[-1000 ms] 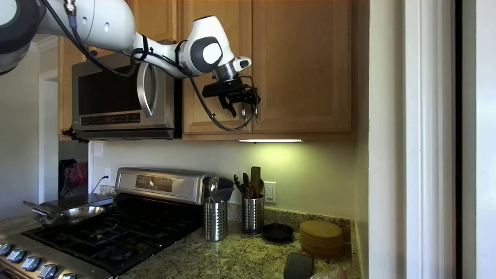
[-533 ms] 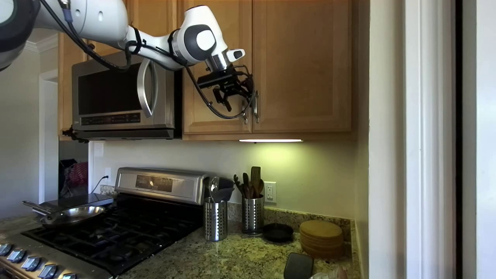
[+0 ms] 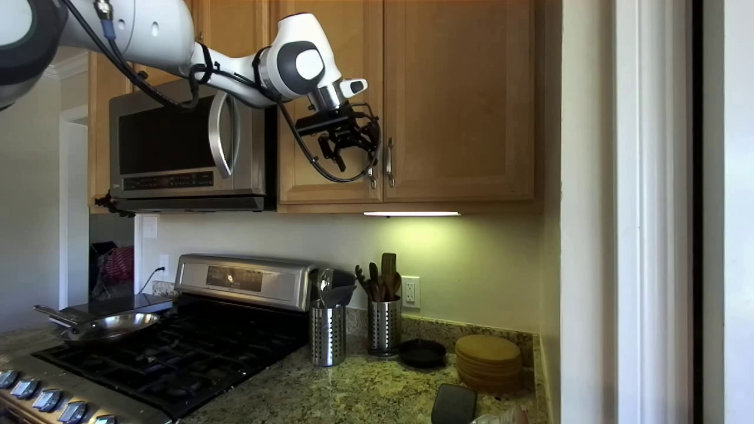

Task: Open the cupboard

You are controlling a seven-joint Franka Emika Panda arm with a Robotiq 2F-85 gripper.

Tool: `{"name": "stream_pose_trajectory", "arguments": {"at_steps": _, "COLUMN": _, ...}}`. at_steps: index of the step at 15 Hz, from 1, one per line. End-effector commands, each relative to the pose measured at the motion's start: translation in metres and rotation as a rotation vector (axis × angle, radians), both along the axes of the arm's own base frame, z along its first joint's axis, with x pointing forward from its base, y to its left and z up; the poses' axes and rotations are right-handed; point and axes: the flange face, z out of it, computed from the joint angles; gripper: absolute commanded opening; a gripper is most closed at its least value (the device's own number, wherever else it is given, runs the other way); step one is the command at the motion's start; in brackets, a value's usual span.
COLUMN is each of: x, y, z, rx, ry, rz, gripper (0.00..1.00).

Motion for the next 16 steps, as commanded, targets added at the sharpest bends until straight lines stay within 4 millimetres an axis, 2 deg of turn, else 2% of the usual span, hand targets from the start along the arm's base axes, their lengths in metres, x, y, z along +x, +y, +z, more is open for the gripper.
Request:
{"name": "stream_pose_trajectory", "arguments": {"at_steps": 1, "x": 0.009, "y": 0.004, "z": 0.000, "rx": 0.014, "ry": 0.005, "rz": 0.003, "gripper": 0.75}}
{"name": "stream_pose_trajectory", "arguments": {"at_steps": 2, "x": 0.011, "y": 0.004, "z": 0.000, "rx": 0.010, "ry": -0.002, "rz": 0.008, "gripper": 0.74}}
{"name": "stream_pose_trajectory", "arguments": {"at_steps": 7, "x": 0.018, "y": -0.009, "z": -0.001, "rx": -0.012, "ry": -0.017, "rz": -0.004, "gripper": 0.41}}
{"name": "stream_pose_trajectory", "arguments": {"at_steps": 12, "x": 0.013, "y": -0.017, "z": 0.005, "rx": -0.013, "ry": -0.019, "rz": -0.017, "gripper": 0.08}}
{"name": "stream_pose_trajectory", "arguments": {"at_steps": 14, "x": 0.011, "y": -0.018, "z": 0.005, "rx": -0.012, "ry": -0.017, "rz": -0.021, "gripper": 0.06}}
{"name": "stream_pose_trajectory", "arguments": {"at_steps": 16, "x": 0.011, "y": -0.013, "z": 0.000, "rx": 0.003, "ry": -0.006, "rz": -0.018, "gripper": 0.10}}
